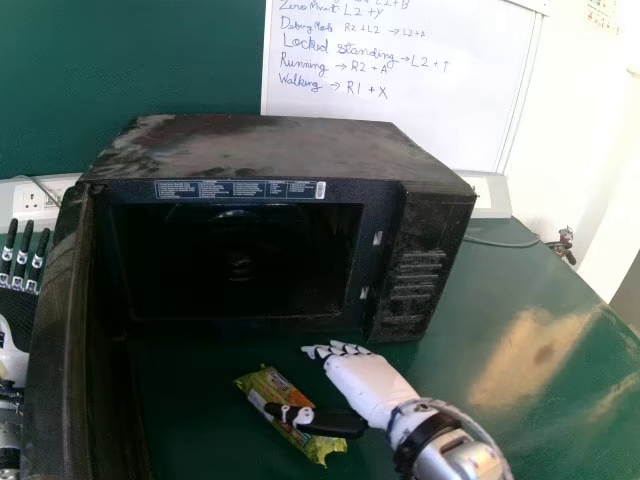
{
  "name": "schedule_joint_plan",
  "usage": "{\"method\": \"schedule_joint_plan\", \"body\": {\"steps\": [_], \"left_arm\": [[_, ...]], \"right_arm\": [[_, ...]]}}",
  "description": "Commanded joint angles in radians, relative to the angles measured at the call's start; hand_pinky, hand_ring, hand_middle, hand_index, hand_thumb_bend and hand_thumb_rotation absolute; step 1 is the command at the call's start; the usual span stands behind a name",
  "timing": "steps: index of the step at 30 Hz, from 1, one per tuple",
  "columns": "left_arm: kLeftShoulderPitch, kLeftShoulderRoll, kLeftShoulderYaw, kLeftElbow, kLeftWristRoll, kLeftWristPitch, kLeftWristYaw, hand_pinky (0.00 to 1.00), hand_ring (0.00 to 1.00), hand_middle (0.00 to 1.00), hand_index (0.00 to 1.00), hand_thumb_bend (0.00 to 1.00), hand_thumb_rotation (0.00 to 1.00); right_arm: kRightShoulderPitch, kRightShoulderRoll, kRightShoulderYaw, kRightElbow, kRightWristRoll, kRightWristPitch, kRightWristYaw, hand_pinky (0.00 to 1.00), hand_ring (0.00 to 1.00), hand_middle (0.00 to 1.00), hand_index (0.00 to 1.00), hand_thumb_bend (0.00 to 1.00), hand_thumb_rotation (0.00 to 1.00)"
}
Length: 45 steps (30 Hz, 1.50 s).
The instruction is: Put biscuit inside oven
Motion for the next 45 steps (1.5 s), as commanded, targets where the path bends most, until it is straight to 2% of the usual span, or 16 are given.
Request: {"method": "schedule_joint_plan", "body": {"steps": [1, 12, 29, 34, 45], "left_arm": [[0.050, -0.061, -0.005, 0.047, -0.002, 0.020, -0.001, 0.00, 0.25, 0.63, 1.00, 0.24, 1.00], [0.051, -0.056, -0.004, 0.049, -0.003, 0.031, -0.010, 0.00, 0.26, 0.64, 1.00, 0.23, 1.00], [0.045, -0.054, -0.001, 0.064, -0.003, 0.021, -0.024, 0.00, 0.25, 0.63, 1.00, 0.23, 1.00], [0.050, -0.061, -0.003, 0.049, 0.002, 0.004, -0.001, 0.00, 0.24, 0.63, 0.99, 0.26, 1.00], [0.042, -0.050, -0.001, 0.073, -0.002, 0.016, -0.027, 0.00, 0.24, 0.64, 1.00, 0.24, 1.00]], "right_arm": [[0.011, 0.009, 0.010, 0.002, -0.014, 0.000, -0.006, 1.00, 0.97, 0.96, 0.94, 0.96, 0.22], [-0.009, 0.026, 0.052, 0.001, -0.139, 0.058, 0.093, 1.00, 0.98, 0.96, 0.96, 0.96, 0.20], [-0.014, 0.030, 0.057, 0.004, -0.263, 0.056, 0.165, 1.00, 0.96, 0.93, 0.95, 0.99, 0.17], [-0.015, 0.035, 0.056, 0.001, -0.283, 0.052, 0.183, 1.00, 0.96, 0.93, 0.94, 1.00, 0.16], [-0.019, 0.053, 0.067, 0.006, -0.353, 0.048, 0.217, 1.00, 0.95, 0.92, 0.94, 1.00, 0.17]]}}
